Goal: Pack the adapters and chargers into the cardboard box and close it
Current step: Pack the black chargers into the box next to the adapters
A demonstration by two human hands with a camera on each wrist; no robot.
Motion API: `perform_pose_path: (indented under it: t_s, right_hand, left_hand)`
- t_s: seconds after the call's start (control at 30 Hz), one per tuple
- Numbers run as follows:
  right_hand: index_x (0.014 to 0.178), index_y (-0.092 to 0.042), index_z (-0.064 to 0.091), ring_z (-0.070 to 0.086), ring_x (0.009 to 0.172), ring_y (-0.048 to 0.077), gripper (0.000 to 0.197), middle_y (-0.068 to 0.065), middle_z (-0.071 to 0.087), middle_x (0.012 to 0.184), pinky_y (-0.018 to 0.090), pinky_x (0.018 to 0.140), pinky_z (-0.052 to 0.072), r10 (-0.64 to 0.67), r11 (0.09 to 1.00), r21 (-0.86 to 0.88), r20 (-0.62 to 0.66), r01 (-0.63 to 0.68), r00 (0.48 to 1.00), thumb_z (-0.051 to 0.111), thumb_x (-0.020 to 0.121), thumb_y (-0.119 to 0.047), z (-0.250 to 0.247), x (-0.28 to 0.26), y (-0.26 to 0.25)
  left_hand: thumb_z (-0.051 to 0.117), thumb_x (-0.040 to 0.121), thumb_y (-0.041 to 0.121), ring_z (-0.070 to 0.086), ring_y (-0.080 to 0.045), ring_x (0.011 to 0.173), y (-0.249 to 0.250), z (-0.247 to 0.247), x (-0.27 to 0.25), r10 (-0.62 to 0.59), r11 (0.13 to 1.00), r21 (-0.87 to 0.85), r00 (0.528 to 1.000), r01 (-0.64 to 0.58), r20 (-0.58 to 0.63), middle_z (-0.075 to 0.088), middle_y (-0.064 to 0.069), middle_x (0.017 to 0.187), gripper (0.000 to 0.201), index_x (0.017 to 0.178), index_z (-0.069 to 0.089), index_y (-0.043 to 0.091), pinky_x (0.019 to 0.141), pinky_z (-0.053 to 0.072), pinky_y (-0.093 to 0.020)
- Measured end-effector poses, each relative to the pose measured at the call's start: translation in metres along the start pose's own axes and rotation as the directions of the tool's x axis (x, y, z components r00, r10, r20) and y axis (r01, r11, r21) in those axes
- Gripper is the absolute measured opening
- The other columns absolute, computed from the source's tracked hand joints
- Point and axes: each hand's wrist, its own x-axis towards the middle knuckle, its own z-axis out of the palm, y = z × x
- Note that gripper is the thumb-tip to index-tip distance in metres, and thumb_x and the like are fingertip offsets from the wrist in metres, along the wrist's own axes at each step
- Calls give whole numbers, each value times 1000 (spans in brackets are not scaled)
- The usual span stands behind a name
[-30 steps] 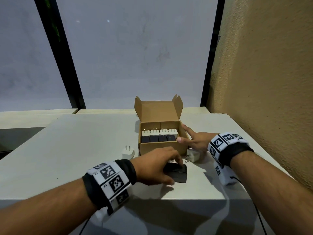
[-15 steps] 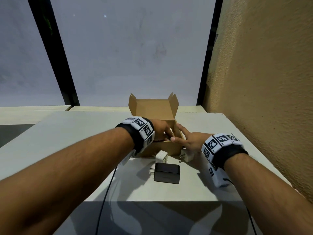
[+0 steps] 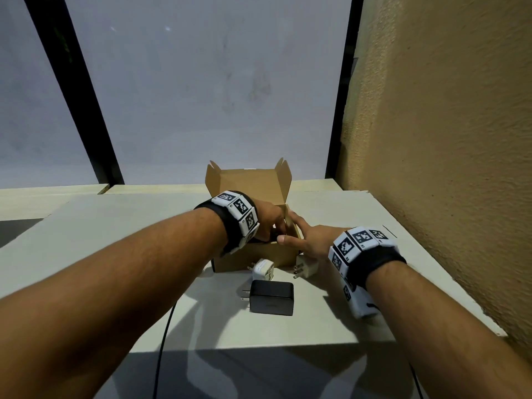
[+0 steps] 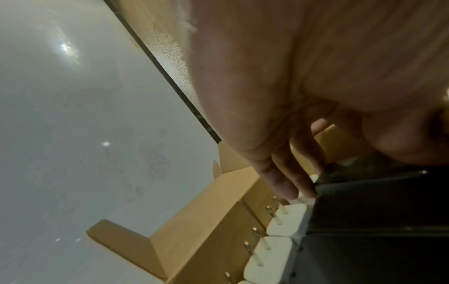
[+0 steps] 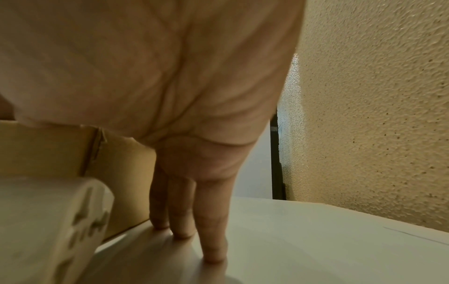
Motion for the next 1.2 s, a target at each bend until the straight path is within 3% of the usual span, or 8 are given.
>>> perform_pose_path:
  t_s: [0.3, 0.47, 0.67, 0.83, 0.9, 1.03, 1.1, 1.2]
  right_hand:
    - [152, -35, -6, 50, 125, 34, 85, 19, 50, 139, 39, 108, 33, 0, 999, 44, 11, -1, 1000, 34, 86, -70, 1, 2, 1]
    - [152, -35, -6, 48, 128, 35, 83, 18, 46, 144, 40, 109, 32, 4, 999, 38, 8, -4, 1000, 32, 87, -70, 1, 2, -1]
    - [152, -34, -7, 52, 124, 33, 83, 19, 50, 140, 38, 106, 35, 5, 1000, 20, 16, -5, 1000, 31, 87, -69, 0, 2, -2]
    - [152, -34, -7, 45, 132, 32, 82, 16, 41, 148, 38, 109, 30, 12, 1000, 0, 6, -12, 1000, 30, 87, -70, -1, 0, -2]
    - [152, -33, -6, 44, 132, 33, 81, 15, 39, 150, 38, 109, 29, 18, 1000, -3, 3, -18, 1000, 30, 88, -69, -1, 0, -2]
    - [151, -33, -6, 46, 130, 33, 81, 15, 41, 148, 37, 109, 30, 14, 1000, 21, 11, -14, 1000, 33, 89, -66, 0, 1, -3]
    - [152, -33, -5, 45, 131, 33, 81, 16, 41, 148, 37, 109, 30, 6, 1000, 26, 4, -7, 1000, 35, 89, -66, 0, 2, -2]
    - [152, -32, -4, 43, 132, 34, 81, 17, 40, 148, 37, 109, 29, 13, 1000, 14, 2, -13, 1000, 34, 89, -65, 0, 2, -1]
  left_hand:
    - [56, 86, 21, 61, -21, 80, -2, -3, -3, 103, 991, 92, 993, -98, -49, 65, -1, 87, 13, 92, 68, 23, 78, 56, -39]
    - [56, 90, 19, 62, -24, 95, 0, -6, 0, 123, 961, 250, 992, -118, -6, 66, -6, 107, 23, 110, 68, 18, 82, 53, -37]
    - [59, 86, 26, 63, -19, 95, -9, -1, 5, 79, 994, 74, 995, -74, -67, 69, 2, 107, 34, 119, 64, 30, 87, 54, -38]
    - [53, 88, 56, 62, -18, 96, -19, 3, 9, -152, 982, -143, 966, 123, -211, 70, 0, 102, 45, 114, 68, 22, 84, 50, -33]
    - [54, 89, 52, 63, -21, 90, -16, 3, 13, -300, 943, -226, 915, 243, -271, 69, -4, 91, 44, 99, 69, 12, 77, 51, -33]
    - [59, 83, 56, 58, -21, 71, 3, 9, 21, -446, 881, -279, 868, 383, -217, 54, -2, 62, 46, 63, 52, 15, 67, 47, -28]
    - [61, 83, 52, 62, -22, 75, 7, 11, 22, -456, 879, -249, 867, 406, -199, 54, -3, 63, 41, 67, 56, 14, 67, 47, -27]
    - [61, 88, 38, 65, -25, 103, 4, 13, 22, -445, 885, -244, 874, 396, -193, 54, -4, 75, 34, 105, 67, 9, 72, 45, -30]
